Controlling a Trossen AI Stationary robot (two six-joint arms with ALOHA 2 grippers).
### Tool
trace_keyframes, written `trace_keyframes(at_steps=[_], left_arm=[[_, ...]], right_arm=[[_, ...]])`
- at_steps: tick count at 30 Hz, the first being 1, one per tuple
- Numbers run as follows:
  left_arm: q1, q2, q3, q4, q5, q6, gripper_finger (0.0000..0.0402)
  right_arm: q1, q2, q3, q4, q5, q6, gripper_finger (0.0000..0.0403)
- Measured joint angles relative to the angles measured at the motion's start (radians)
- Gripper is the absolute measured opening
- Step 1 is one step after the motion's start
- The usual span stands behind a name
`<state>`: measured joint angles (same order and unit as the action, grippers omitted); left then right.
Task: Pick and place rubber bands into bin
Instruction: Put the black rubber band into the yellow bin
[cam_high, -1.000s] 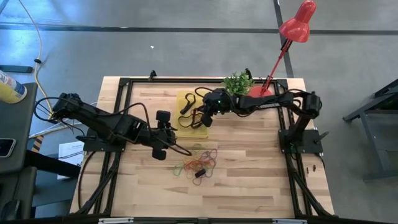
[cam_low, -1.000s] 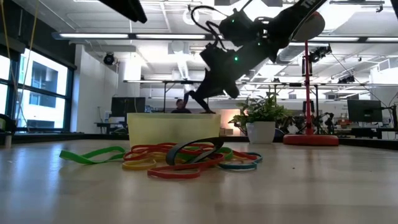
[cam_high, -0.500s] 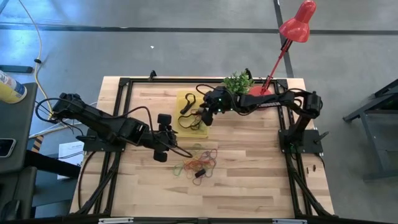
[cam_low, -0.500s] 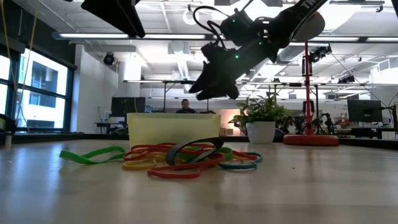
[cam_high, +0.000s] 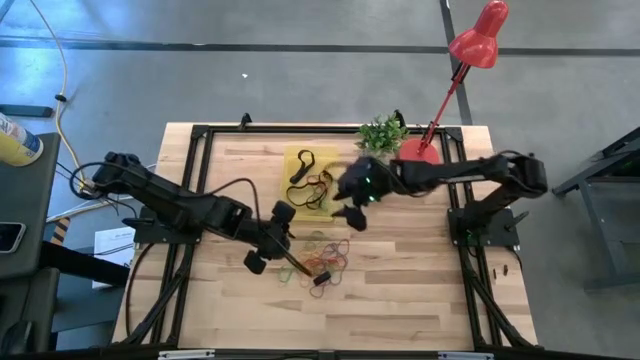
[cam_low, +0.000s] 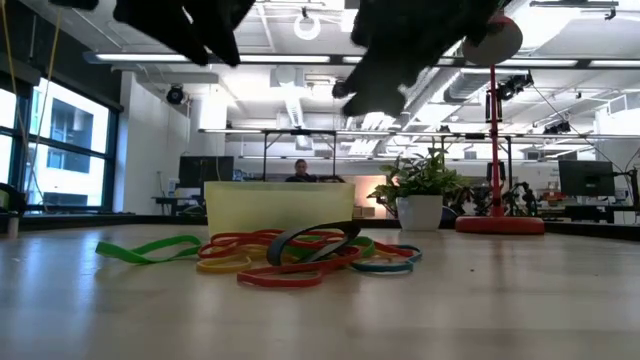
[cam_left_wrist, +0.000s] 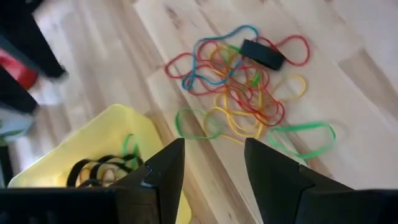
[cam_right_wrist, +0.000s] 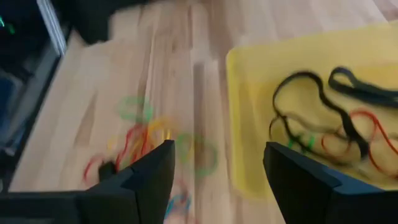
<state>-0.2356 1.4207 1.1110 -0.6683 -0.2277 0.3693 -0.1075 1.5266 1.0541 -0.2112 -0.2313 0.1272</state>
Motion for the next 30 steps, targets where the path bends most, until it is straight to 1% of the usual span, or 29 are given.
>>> trace_keyframes(at_steps=[3, 6, 11, 13, 17, 19, 24, 30], left_arm=[[0.000, 0.049, 0.000, 0.011, 0.010, 0.028, 0.0156], [0.000, 0.108, 0.000, 0.047, 0.038, 0.055, 0.0156], [0.000, 0.192, -0.001, 0.127, 0.145, 0.103, 0.0156], [0.000, 0.218, 0.000, 0.187, 0.191, 0.106, 0.0156], [0.000, 0.239, 0.000, 0.252, 0.235, 0.122, 0.0156], [0.000, 0.240, 0.000, 0.260, 0.261, 0.120, 0.0156], [0.001, 0.265, -0.002, 0.317, 0.298, 0.015, 0.0156], [-0.005, 0.338, 0.000, 0.419, 0.317, -0.218, 0.0156]], right_arm=[[0.079, -0.048, 0.000, -0.106, 0.094, -0.003, 0.0224], [0.152, -0.081, 0.000, -0.173, 0.170, 0.026, 0.0217], [0.256, -0.091, -0.001, -0.197, 0.224, 0.098, 0.0206], [0.294, -0.091, -0.003, -0.194, 0.245, 0.125, 0.0203], [0.354, -0.087, -0.004, -0.217, 0.303, 0.162, 0.0200], [0.372, -0.087, -0.004, -0.237, 0.339, 0.178, 0.0200], [0.411, -0.087, -0.004, -0.335, 0.438, 0.215, 0.0200], [0.475, -0.087, -0.005, -0.507, 0.562, 0.258, 0.0201]])
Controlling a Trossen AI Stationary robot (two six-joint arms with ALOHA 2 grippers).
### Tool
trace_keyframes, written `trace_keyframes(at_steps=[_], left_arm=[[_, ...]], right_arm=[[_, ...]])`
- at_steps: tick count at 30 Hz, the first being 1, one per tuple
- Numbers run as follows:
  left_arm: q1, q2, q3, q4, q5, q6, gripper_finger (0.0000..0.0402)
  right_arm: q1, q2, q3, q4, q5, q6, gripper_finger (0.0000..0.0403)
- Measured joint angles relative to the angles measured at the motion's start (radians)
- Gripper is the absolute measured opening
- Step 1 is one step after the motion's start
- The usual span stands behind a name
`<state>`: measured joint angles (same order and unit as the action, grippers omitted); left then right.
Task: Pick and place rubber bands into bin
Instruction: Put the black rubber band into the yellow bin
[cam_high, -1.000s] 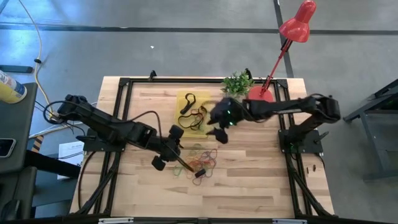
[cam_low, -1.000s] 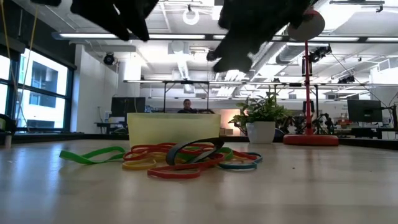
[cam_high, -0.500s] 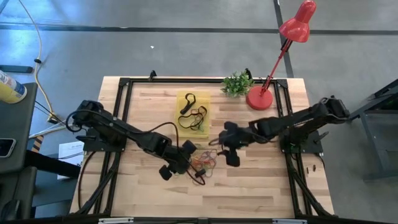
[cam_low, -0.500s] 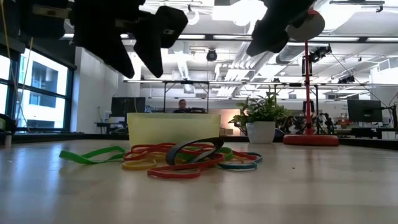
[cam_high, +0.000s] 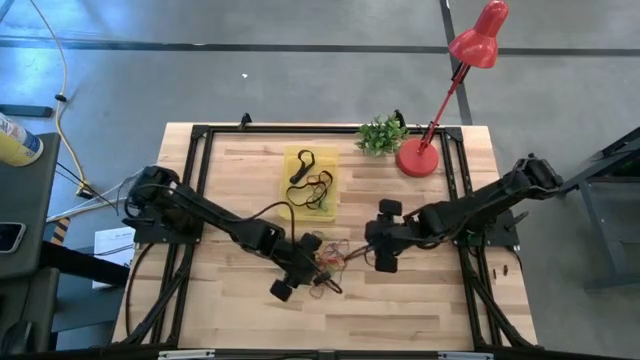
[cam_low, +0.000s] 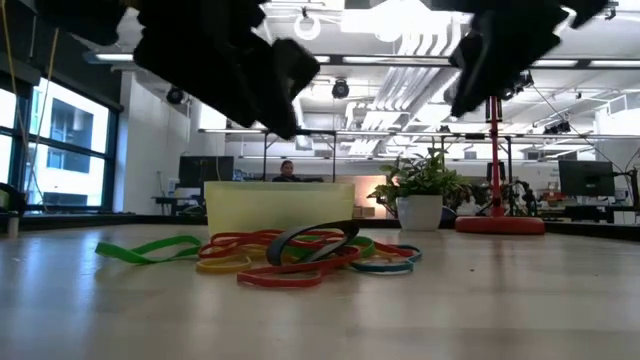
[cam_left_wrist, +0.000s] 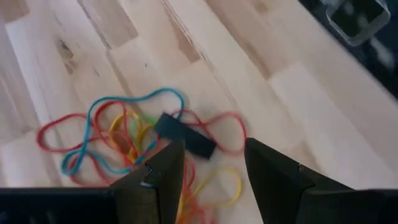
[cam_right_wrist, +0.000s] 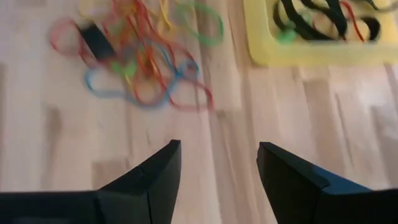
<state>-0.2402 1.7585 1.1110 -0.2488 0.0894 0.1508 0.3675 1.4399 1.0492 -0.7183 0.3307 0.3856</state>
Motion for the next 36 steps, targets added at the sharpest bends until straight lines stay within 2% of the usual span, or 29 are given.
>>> trace_keyframes(at_steps=[4, 13, 26, 36], left_arm=[[-0.025, 0.046, 0.001, 0.071, -0.040, -0.157, 0.0156], [-0.057, 0.112, 0.061, 0.039, -0.175, -0.388, 0.0156], [-0.054, 0.191, 0.101, -0.059, -0.211, -0.489, 0.0156], [-0.054, 0.212, 0.103, -0.030, -0.214, -0.489, 0.0156]], right_arm=[[0.036, 0.000, -0.008, -0.071, 0.032, 0.008, 0.0200], [0.073, -0.007, -0.058, -0.103, 0.054, 0.017, 0.0196], [0.079, -0.077, -0.086, -0.085, 0.082, 0.060, 0.0195], [0.078, -0.079, -0.086, -0.065, 0.101, 0.056, 0.0194]])
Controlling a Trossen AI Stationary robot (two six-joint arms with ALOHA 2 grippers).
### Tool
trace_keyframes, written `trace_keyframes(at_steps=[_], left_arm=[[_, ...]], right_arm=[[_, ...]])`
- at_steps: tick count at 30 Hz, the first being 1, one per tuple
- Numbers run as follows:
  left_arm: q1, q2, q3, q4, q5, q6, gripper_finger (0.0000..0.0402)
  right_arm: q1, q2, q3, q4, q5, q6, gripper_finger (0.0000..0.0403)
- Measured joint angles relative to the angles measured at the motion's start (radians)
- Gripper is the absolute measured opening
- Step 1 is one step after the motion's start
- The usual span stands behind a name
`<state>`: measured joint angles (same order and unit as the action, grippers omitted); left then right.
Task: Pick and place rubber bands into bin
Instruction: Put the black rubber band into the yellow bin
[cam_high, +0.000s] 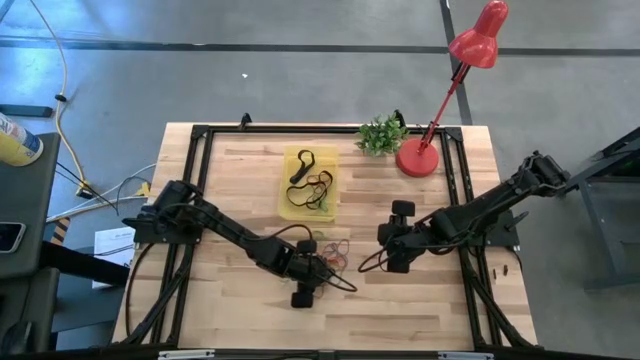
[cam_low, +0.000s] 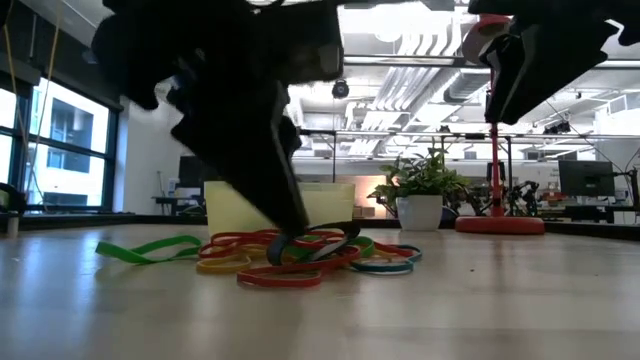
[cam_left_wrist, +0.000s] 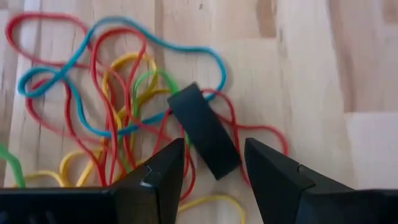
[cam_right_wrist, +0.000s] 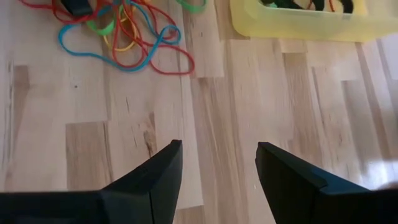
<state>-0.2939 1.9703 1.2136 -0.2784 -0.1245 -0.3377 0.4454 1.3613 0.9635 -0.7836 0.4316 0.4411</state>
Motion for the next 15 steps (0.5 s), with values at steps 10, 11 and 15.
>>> trace_keyframes(at_steps=[10, 11, 15], left_arm=[[0.000, 0.015, 0.000, 0.055, -0.003, 0.017, 0.0156], [0.000, 0.020, 0.000, 0.055, -0.007, 0.017, 0.0155], [0.000, 0.025, -0.001, 0.055, -0.015, 0.019, 0.0129]], right_arm=[[0.000, 0.000, 0.000, 0.004, 0.015, 0.002, 0.0184], [0.000, 0.000, 0.000, 0.003, 0.015, 0.003, 0.0183], [0.000, 0.000, 0.000, 0.003, 0.015, 0.004, 0.0185]])
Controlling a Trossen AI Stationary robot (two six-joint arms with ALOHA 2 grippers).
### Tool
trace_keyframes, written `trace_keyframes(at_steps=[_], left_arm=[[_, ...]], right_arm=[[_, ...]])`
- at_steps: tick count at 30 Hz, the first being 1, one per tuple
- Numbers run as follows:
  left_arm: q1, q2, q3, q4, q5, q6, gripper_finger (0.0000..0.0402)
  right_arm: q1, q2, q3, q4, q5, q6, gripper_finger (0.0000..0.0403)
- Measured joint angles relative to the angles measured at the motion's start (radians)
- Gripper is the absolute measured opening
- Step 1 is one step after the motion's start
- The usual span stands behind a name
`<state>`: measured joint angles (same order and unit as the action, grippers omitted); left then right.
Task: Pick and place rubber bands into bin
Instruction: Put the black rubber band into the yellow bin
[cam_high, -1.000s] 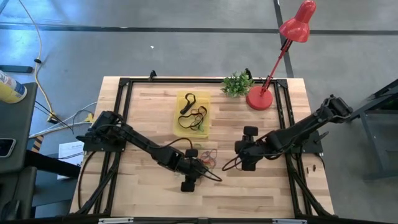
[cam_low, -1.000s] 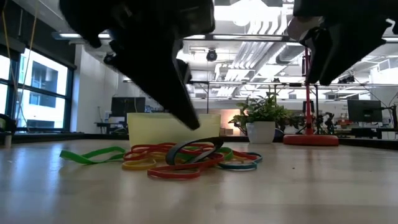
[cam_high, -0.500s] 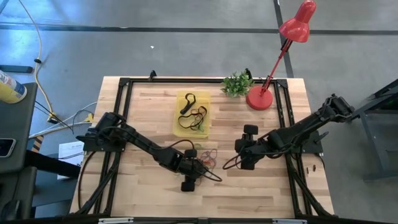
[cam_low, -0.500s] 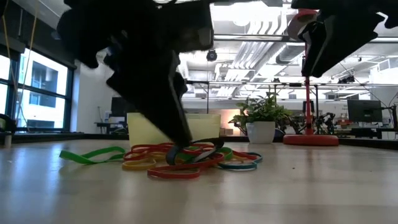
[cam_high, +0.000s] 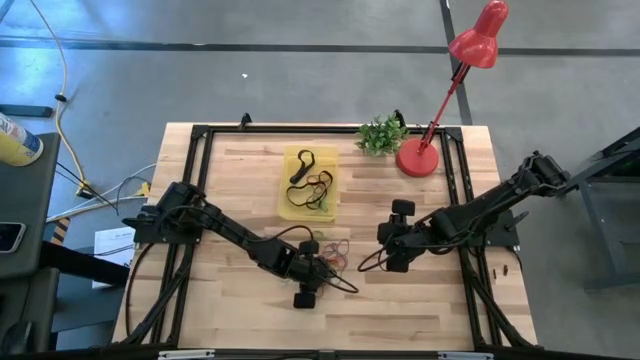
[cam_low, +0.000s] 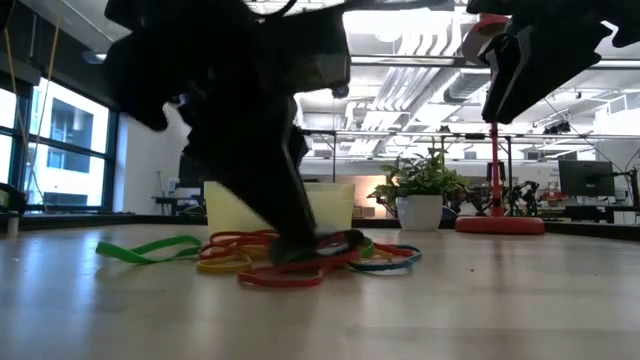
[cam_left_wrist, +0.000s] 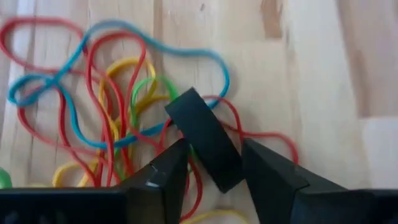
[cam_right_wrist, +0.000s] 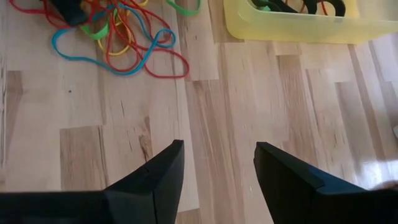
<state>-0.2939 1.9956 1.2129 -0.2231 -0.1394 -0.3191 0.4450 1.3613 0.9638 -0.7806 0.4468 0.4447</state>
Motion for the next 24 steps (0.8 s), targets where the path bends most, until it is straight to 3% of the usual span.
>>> trace_keyframes(at_steps=[8, 13, 16, 24], left_arm=[[0.000, 0.000, 0.000, 0.007, -0.004, 0.035, 0.0009], [0.000, -0.002, 0.000, 0.056, -0.003, 0.035, 0.0022], [0.000, -0.021, 0.000, 0.060, -0.001, 0.035, 0.0008], [0.029, -0.155, 0.000, 0.004, -0.012, 0.138, 0.0003]], right_arm=[[0.000, 0.000, 0.000, 0.000, 0.000, 0.000, 0.0178], [0.000, 0.000, 0.000, 0.000, 0.000, 0.004, 0.0177], [0.000, 0.000, 0.000, 0.000, -0.008, 0.010, 0.0177], [0.000, 0.000, 0.000, 0.000, -0.011, 0.054, 0.0167]])
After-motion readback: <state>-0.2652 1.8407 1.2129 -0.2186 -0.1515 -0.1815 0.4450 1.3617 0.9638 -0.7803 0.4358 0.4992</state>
